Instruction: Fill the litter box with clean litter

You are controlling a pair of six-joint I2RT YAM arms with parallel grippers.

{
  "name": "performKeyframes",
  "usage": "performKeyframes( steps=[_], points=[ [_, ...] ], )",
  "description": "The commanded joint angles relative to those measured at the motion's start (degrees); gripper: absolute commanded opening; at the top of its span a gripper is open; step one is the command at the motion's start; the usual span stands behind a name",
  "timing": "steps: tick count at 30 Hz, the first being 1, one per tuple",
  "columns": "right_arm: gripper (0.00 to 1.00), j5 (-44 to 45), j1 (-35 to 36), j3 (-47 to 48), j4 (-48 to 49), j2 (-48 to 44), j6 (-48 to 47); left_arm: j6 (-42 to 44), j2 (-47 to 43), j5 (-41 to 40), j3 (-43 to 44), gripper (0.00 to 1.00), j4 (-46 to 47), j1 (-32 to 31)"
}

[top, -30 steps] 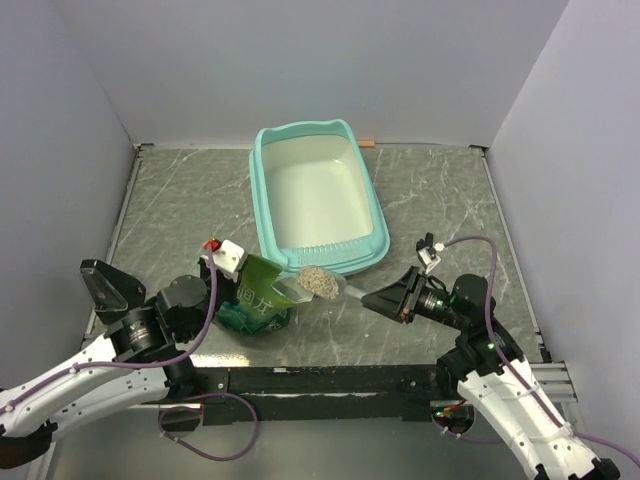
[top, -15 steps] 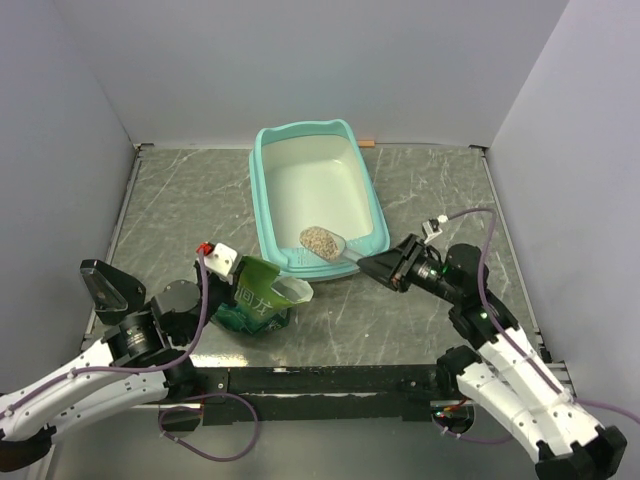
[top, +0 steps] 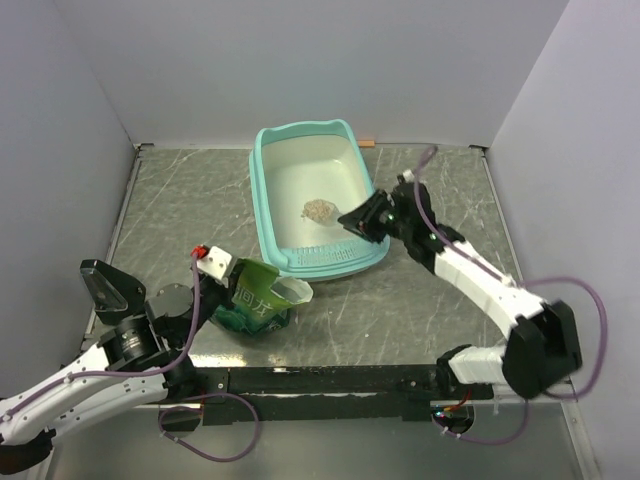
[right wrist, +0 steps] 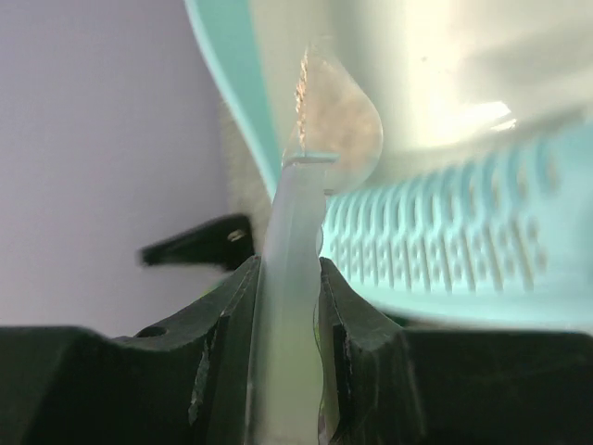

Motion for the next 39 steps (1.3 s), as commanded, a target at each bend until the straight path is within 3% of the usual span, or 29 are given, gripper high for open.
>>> performKeyframes(
  steps=[1,7,10,14,21,26,33,39],
  points=[
    [0.0,7.1,-0.4,18.2,-9.1,11.2,-14.2,-1.7,-2.3,1.3,-0.3,0.01,3.2,-0.1],
    [0.0,13.5,-1.0,45.2,-35.8,27.8,-30.3,-2.2,-2.9,0.6,-0.1,0.01,2.7,-0.1],
    [0.0,15.2,-1.2,54.1,-44.2,32.8,-37.0,-2.2,-3.0,0.6,0.0,0.01,2.6,-0.1],
    [0.0,16.4,-0.9,61.4,-52.1,36.0,-43.7,-2.2,-3.2,0.5,-0.1,0.01,2.8,-0.1],
    [0.0,26.6,3.8,68.1,-58.9,34.6,-51.8,-2.8,-3.1,-0.7,0.1,0.01,2.4,-0.1],
    [0.0,25.0,8.7,67.3,-60.0,27.1,-51.5,-2.7,-3.7,-1.3,0.1,0.01,2.4,-0.1],
    [0.0,7.1,10.6,48.3,-55.1,4.5,-45.5,-2.5,-3.9,-1.8,0.0,0.01,2.5,-0.1],
    [0.0,-8.3,10.6,37.9,-54.4,-7.7,-39.7,-2.5,-3.2,-1.5,0.1,0.01,2.6,-0.1]
  ],
)
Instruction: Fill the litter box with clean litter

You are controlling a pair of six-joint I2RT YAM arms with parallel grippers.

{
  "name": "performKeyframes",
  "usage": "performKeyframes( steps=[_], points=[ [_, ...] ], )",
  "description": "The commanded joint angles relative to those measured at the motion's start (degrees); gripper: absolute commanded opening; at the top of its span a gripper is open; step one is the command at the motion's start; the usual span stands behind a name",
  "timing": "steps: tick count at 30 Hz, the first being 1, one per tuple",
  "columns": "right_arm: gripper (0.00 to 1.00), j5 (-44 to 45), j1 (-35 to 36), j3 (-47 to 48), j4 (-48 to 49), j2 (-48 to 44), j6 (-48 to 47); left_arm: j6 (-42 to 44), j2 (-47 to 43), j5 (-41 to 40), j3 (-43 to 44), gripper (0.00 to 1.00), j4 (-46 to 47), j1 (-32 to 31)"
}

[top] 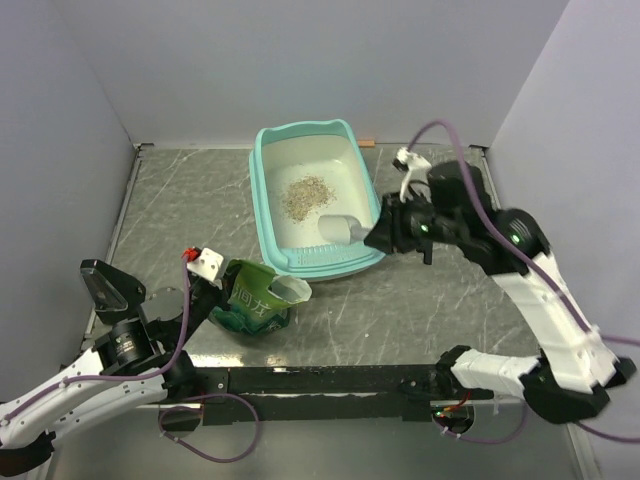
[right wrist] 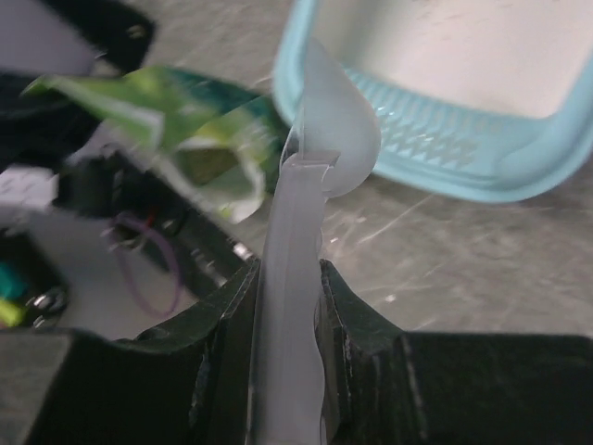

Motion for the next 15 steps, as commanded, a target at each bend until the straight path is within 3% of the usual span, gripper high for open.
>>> performKeyframes(
  steps=[1,8,15],
  points=[
    [0.0,-13.6,0.3,-6.8,2.9,-5.8,6.0,-1.3,0.1,-1.2,0.7,0.01,3.5,-0.1],
    [0.0,-17.9,3.8,-12.6,6.4,-7.4,11.3,-1.3,0.3,-0.2,0.8,0.01,3.6,-0.1],
    [0.0,-16.6,6.7,-14.1,8.4,-4.6,12.6,-1.5,-0.5,0.9,0.8,0.01,3.4,-0.1]
  ],
)
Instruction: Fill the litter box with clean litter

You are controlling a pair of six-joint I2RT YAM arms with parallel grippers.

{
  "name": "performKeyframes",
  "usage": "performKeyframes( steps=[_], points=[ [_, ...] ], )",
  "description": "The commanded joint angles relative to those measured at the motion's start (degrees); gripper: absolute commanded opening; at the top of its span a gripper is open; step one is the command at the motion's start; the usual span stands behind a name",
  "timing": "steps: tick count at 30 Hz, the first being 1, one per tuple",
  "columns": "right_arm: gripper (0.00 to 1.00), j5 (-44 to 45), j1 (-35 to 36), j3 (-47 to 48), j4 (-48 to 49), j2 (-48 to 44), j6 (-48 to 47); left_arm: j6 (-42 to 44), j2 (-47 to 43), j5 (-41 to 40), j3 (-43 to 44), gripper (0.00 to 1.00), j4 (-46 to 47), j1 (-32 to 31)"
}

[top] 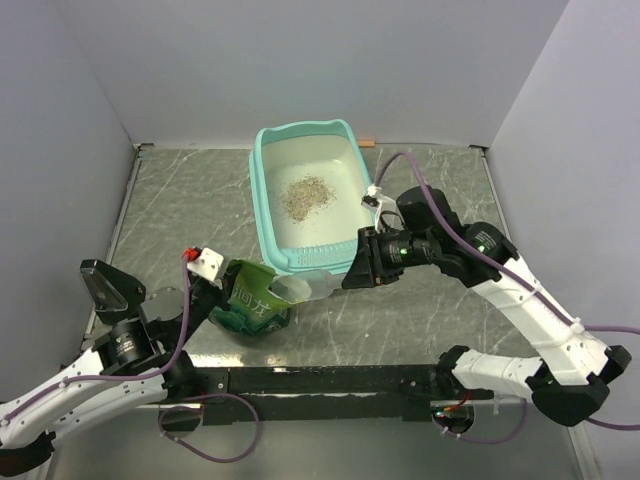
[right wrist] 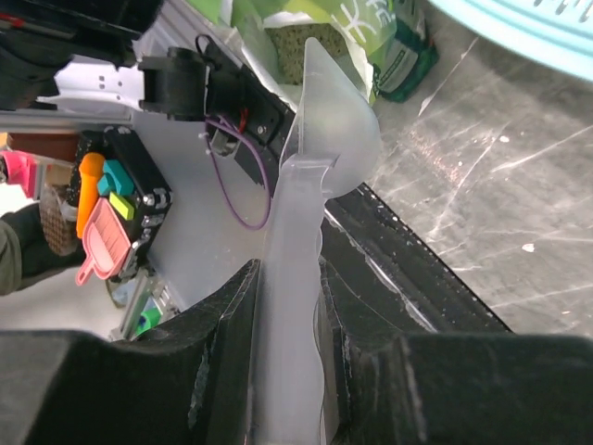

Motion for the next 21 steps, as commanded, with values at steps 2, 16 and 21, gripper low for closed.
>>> performKeyframes(
  steps=[2,16,21],
  points=[
    [0.0,-0.6,2.0,-0.1,4.5,1.5,2.4,-1.4,-1.0,1.5,0.8,0.01,3.5,-0.1],
    [0.0,-2.5,5.9,4.4,5.2,17.0,4.9,-1.7,-2.9,7.9,0.9,0.01,4.0,-0.1],
    [0.0,-1.0,6.5,5.7,5.5,20.5,7.0,-1.6,-4.0,8.8,0.6,0.01,4.3,-0.1]
  ],
)
